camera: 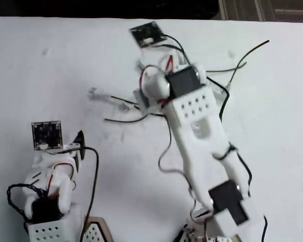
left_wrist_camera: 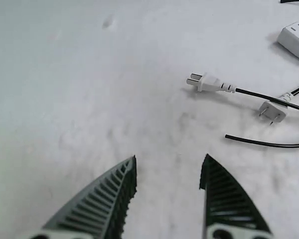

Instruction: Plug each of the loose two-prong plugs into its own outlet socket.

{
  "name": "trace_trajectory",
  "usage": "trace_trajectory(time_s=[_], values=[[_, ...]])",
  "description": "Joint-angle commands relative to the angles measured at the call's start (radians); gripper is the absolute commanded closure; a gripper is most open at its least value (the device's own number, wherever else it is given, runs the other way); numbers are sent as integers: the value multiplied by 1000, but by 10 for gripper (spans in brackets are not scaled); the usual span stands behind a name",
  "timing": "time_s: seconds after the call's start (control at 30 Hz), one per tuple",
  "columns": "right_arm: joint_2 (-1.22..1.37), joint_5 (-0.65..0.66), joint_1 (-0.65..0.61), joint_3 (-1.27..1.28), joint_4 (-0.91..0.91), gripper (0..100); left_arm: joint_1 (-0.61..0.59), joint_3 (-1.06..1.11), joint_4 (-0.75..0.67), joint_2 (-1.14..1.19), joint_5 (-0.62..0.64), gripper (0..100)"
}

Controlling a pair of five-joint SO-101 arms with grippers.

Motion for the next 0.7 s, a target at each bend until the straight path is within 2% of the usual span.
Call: trace_trajectory(time_s=[0.0, 0.1, 0.33, 0.47, 0.67], values=[[-90, -11, -61, -8, 1, 690, -10, -3, -23, -7, -12, 779], [-74, -11, -74, 3, -22, 690, -10, -3, -23, -7, -12, 779], [147, -15, -4, 95, -245, 690, -10, -3, -21, -7, -12, 780], [309, -129, 48, 95, -372, 690, -10, -3, -21, -7, -12, 780], [486, -209, 139, 78, -572, 690, -10, -3, -20, -7, -12, 780]])
